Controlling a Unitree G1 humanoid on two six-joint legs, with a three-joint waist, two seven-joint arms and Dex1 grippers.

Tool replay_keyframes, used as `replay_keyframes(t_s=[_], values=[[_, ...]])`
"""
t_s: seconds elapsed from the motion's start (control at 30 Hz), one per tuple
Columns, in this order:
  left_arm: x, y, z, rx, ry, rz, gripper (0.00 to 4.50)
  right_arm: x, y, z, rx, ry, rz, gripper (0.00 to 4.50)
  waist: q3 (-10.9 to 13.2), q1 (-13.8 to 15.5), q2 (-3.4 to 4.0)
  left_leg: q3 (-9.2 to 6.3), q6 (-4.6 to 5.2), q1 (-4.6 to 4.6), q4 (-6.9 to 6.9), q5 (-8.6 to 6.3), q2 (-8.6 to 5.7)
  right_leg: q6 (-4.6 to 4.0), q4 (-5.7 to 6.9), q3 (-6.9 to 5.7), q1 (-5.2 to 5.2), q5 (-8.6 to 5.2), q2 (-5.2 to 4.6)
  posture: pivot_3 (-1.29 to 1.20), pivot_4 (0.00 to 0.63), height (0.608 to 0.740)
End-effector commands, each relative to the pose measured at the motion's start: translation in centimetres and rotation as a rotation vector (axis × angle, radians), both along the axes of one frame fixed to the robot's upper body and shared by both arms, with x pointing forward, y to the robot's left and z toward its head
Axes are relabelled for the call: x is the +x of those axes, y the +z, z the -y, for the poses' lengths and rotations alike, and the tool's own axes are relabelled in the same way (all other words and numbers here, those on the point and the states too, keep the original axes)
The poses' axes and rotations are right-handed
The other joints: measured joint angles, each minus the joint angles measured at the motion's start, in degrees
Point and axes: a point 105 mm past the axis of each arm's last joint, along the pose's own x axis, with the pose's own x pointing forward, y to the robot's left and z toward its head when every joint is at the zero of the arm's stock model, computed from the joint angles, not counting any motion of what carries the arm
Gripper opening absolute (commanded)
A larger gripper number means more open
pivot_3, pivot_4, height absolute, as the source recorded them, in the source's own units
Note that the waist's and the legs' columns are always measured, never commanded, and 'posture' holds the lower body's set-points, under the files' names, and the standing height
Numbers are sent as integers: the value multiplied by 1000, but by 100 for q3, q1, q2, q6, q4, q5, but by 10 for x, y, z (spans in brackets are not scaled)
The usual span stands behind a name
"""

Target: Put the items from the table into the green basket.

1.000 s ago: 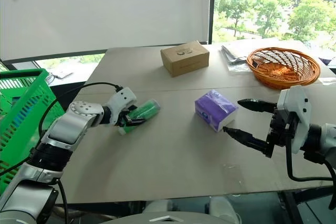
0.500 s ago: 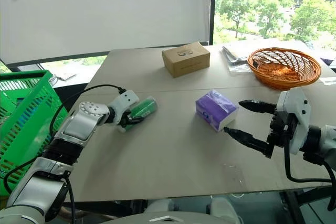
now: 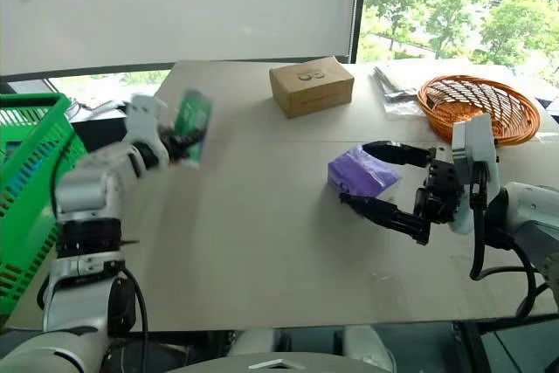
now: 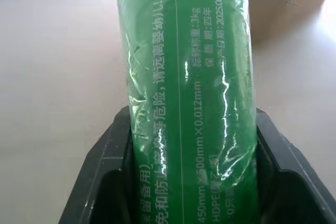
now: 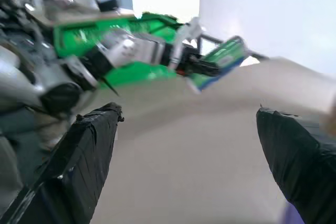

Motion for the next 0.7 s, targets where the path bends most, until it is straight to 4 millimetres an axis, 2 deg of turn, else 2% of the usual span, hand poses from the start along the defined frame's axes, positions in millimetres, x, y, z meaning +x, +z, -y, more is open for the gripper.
replay_keyframes(t_s=[0.03, 0.13, 0.17, 0.23, 0.33, 0.43, 0.5, 0.53, 0.63, 0.7], values=[[-35, 65, -69, 102, 256, 174, 1869, 3, 18, -14, 71, 102, -10, 4500, 0, 18, 3, -2, 0, 15, -23, 0, -11, 0, -8, 12, -2, 0, -4, 120, 0, 740], [-57, 73, -111, 161, 386, 155, 1869, 6, 22, -19, 67, 135, 6, 4500, 0, 143, 3, -9, 5, 18, -48, -4, -21, 0, -23, 1, -7, 0, -20, 137, 0, 740], [-66, 71, -128, 202, 443, 124, 1869, 8, 23, -20, 70, 133, 11, 4500, 1, 332, 5, -9, 5, 18, -48, -4, -21, 0, -25, 0, -7, 0, -20, 140, 0, 740], [-83, 64, -157, 220, 546, 79, 1869, 12, 23, -21, 79, 121, 19, 4500, 0, 500, 3, -15, 5, 11, -52, -4, -24, 0, -47, -9, -5, 0, -26, 142, 0, 740], [-98, 55, -186, 233, 638, 52, 1869, 14, 21, -21, 66, 101, 31, 4500, -6, 640, -10, -29, 28, 7, -50, -18, -24, -6, -45, -23, -1, 2, -31, 130, 0, 740], [-94, 45, -189, 164, 610, 54, 1869, 15, 21, -20, 73, 86, 33, 4500, -21, 729, -33, -44, 26, 7, -47, -18, -25, -17, -44, -40, -1, 8, -37, 129, 0, 740], [-86, 36, -185, 177, 561, 30, 2851, 16, 19, -20, 76, 79, 31, 4500, -31, 802, -46, -49, 23, 7, -47, -16, -25, -23, -43, -46, 0, 12, -39, 120, 0, 740], [-83, 32, -183, 181, 544, 21, 3137, 16, 18, -20, 74, 76, 31, 4500, -35, 824, -53, -49, 23, 7, -47, -16, -25, -25, -43, -49, 0, 13, -41, 117, 0, 740], [-78, 30, -182, 203, 536, 10, 4359, 16, 15, -20, 62, 66, 34, 4500, -44, 818, -60, -47, 22, 7, -48, -15, -24, -25, -43, -54, 0, 13, -47, 109, 0, 740], [-73, 39, -177, 173, 510, 67, 4359, 16, 14, -19, 57, 54, 37, 4500, -46, 784, -62, -46, 23, 5, -50, -15, -24, -25, -43, -53, 0, 13, -47, 100, 0, 740]])
